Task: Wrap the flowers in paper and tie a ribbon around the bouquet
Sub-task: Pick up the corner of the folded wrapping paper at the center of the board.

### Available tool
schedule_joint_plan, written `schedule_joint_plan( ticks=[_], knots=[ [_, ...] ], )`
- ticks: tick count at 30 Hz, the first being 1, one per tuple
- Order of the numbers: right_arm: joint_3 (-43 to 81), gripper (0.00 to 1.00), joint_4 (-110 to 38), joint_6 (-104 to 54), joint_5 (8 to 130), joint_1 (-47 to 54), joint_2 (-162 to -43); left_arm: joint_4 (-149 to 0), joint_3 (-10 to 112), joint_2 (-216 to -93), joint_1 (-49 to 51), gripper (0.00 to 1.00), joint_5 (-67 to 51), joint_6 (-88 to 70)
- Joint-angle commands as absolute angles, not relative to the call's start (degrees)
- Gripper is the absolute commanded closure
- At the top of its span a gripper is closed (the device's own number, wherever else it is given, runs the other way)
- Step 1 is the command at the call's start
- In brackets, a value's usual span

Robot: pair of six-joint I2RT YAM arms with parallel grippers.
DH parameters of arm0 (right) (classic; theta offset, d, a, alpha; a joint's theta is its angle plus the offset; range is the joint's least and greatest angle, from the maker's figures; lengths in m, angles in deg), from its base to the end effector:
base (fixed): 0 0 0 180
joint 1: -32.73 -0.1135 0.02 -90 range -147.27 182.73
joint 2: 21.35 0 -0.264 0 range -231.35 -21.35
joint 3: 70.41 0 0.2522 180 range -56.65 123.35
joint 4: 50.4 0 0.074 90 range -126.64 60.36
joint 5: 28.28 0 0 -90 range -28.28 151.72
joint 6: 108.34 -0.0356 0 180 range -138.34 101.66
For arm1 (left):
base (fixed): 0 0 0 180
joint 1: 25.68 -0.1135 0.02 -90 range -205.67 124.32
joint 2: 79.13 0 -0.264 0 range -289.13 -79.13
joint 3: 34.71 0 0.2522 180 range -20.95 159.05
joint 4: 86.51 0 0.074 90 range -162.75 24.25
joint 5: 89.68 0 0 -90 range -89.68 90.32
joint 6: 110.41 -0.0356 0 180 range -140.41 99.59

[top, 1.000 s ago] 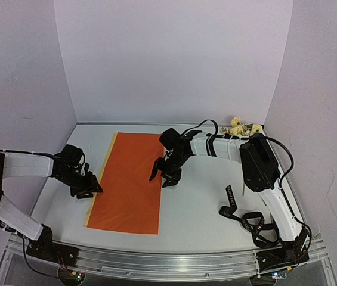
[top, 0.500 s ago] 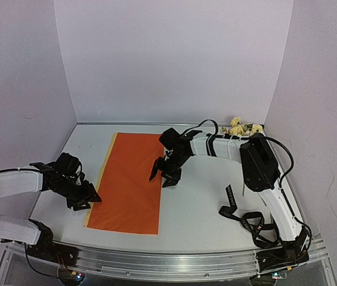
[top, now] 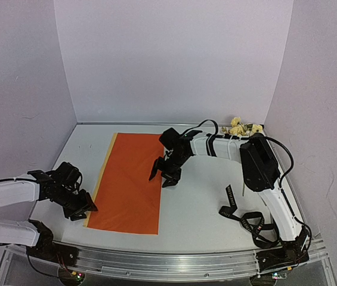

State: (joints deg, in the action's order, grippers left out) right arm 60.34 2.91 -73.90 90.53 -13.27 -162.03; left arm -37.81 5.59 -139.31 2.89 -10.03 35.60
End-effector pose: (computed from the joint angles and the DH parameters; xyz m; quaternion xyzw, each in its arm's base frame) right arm 0.3489 0.3860 0.1434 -0.0212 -0.9438 -0.3267 0.0458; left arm 0.1425 -0.0849 0.1553 -0.2158 0.9546 -0.1901 0.0773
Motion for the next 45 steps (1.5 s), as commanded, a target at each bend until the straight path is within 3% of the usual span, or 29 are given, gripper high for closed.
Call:
schedule_joint_plan(
  ticks=[1, 8, 18, 23, 30, 33, 38, 45],
  knots=[
    [59.27, 0.36, 3.45, -74.08, 89.05, -13.44, -165.64, -40.25, 3.91, -140.14, 3.33, 0.44, -10.57, 36.09],
    [59.36, 0.36, 2.90, -74.59, 89.21, -13.45, -165.89, -43.83, 2.62, -140.37, 3.58, 0.45, -12.88, 36.02],
    [59.53, 0.36, 2.37, -75.22, 89.40, -13.42, -166.18, -47.50, 3.06, -140.83, 3.94, 0.55, -15.39, 36.91],
    [59.20, 0.36, 2.13, -75.38, 89.46, -13.44, -166.07, -48.68, 4.28, -141.30, 3.95, 0.67, -15.11, 36.86],
    [59.40, 0.36, 1.94, -75.11, 90.01, -13.47, -165.75, -47.80, 9.33, -140.20, 3.94, 0.94, -12.69, 34.11],
    [60.20, 0.33, 2.03, -74.87, 90.90, -13.45, -165.68, -47.45, 13.70, -138.48, 3.99, 1.00, -10.51, 30.72],
    [59.73, 0.21, 2.61, -72.88, 91.54, -13.33, -162.55, -49.03, 22.64, -139.65, 4.04, 1.00, -12.19, 21.43],
    [48.95, 0.12, 2.06, -72.22, 88.36, -8.62, -149.87, -47.32, 37.57, -151.19, 8.01, 1.00, -19.41, 6.12]
  ],
)
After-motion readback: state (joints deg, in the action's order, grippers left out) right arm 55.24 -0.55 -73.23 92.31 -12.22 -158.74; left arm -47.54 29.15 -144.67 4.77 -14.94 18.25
